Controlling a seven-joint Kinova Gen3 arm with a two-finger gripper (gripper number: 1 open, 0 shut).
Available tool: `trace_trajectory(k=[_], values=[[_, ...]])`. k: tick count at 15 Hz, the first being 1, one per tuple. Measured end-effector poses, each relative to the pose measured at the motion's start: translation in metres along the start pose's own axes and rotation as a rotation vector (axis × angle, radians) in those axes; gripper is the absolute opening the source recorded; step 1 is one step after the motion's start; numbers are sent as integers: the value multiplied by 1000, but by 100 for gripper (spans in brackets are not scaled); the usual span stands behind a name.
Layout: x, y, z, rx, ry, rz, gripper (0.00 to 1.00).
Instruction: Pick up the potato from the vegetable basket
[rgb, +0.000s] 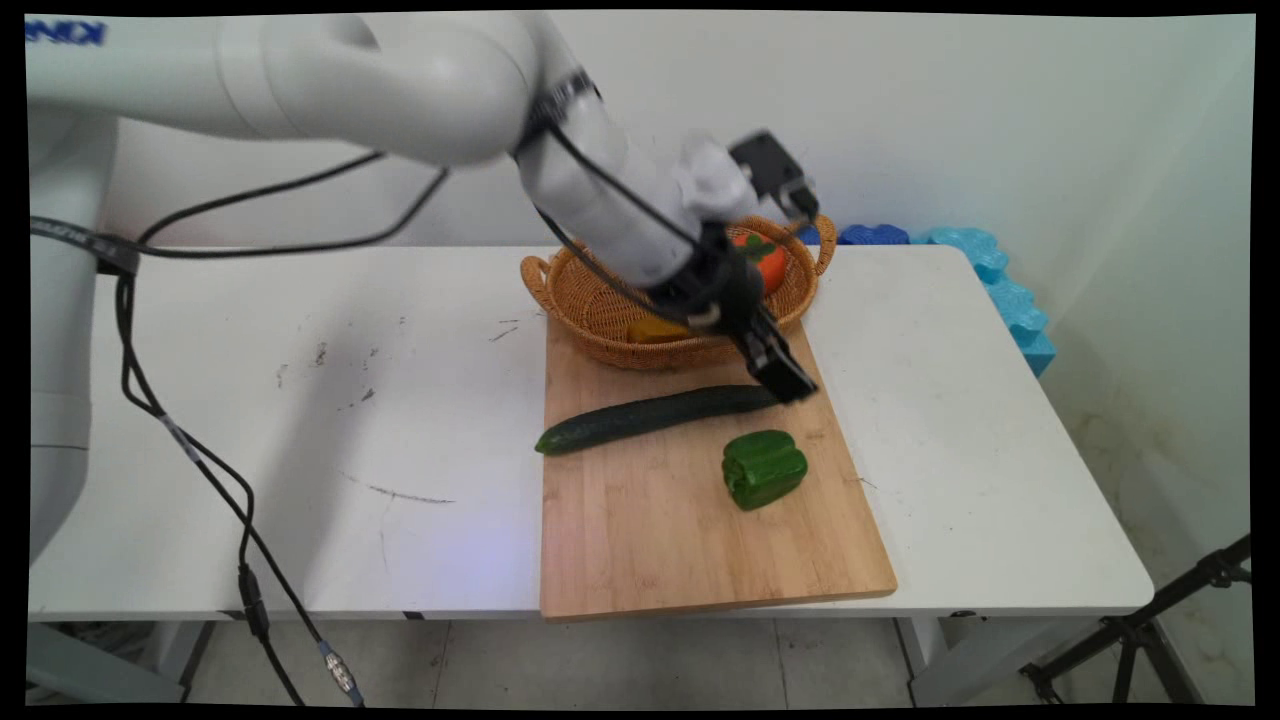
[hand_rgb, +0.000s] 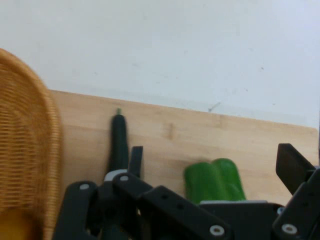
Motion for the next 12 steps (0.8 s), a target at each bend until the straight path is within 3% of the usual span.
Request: trace_trajectory(k=[6, 12], values=[[2, -68, -62, 100, -10, -19, 100], [-26, -124, -68, 178, -92, -65, 100]])
